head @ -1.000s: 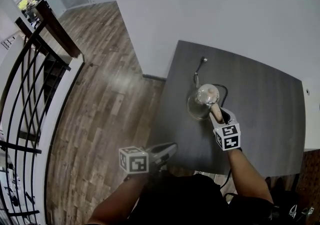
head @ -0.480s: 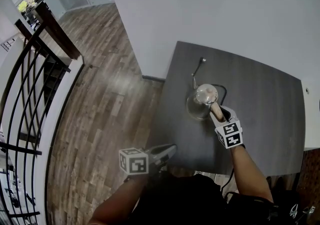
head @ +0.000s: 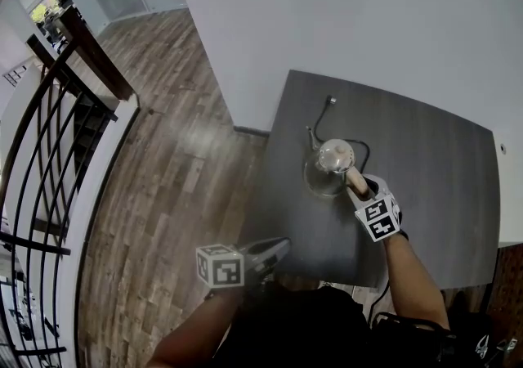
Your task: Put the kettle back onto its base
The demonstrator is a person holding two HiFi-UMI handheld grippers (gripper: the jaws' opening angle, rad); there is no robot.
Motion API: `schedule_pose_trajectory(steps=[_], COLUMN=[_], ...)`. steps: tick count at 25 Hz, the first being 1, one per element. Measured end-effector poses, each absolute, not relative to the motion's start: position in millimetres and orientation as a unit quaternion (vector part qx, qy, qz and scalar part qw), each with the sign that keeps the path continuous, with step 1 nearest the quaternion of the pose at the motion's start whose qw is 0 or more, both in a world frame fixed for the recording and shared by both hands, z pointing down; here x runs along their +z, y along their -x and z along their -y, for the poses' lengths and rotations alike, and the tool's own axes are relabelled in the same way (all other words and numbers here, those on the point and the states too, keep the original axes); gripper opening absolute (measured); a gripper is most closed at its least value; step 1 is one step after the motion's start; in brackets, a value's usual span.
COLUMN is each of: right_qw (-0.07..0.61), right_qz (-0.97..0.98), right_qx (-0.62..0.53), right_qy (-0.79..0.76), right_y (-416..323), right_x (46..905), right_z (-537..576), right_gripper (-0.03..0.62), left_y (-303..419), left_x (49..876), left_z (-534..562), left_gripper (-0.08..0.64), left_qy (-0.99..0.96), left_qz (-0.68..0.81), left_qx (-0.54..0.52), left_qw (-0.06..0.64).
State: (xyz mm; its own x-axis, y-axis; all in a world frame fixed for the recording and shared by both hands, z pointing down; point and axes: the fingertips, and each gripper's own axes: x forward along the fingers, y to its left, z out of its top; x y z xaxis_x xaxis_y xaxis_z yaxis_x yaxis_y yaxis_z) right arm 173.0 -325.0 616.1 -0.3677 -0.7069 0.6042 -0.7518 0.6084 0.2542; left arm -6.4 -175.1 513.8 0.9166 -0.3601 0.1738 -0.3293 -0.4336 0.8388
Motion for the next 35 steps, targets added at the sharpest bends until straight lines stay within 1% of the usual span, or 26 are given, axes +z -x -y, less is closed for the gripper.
schedule_pose_trajectory(steps=[11,18,27,33,35], right_qw=[0.331,0.313,0.265,0.254,0.241], right_qz=[0.822,0.815,0.82,0.815,0.811], right_qx=[0.045,0.045,0.062,0.069,0.085], right_qy=[-0.462,-0.486,-0.504,-0.516,-0.527], right_y=[-188.9,-195.3,-170.4,-154.0,-150.7], right_x=[606.0,579.6,546.5,535.0,529.8], right_z=[304.5,289.6,261.6,241.9,233.4], right_gripper=[0.224,0.221,0.192,0.183,0.157], left_y=[-0.5,-2.7,-0.8,-0.6,0.4], left_x=[509.3,501.4,508.9,509.8,508.7], left_z=[179.9,189.1,185.9,186.2,186.7], left_gripper=[0.0,0.0,0.0,0.0,0.0], left_qy=[-0.852,-0.859,-0.858,-0.863,-0.864], left_qz=[0.199,0.191,0.171,0.149,0.142], left_qx=[-0.007,-0.007,-0.005,0.001,0.002], left_qw=[0.484,0.476,0.485,0.483,0.482])
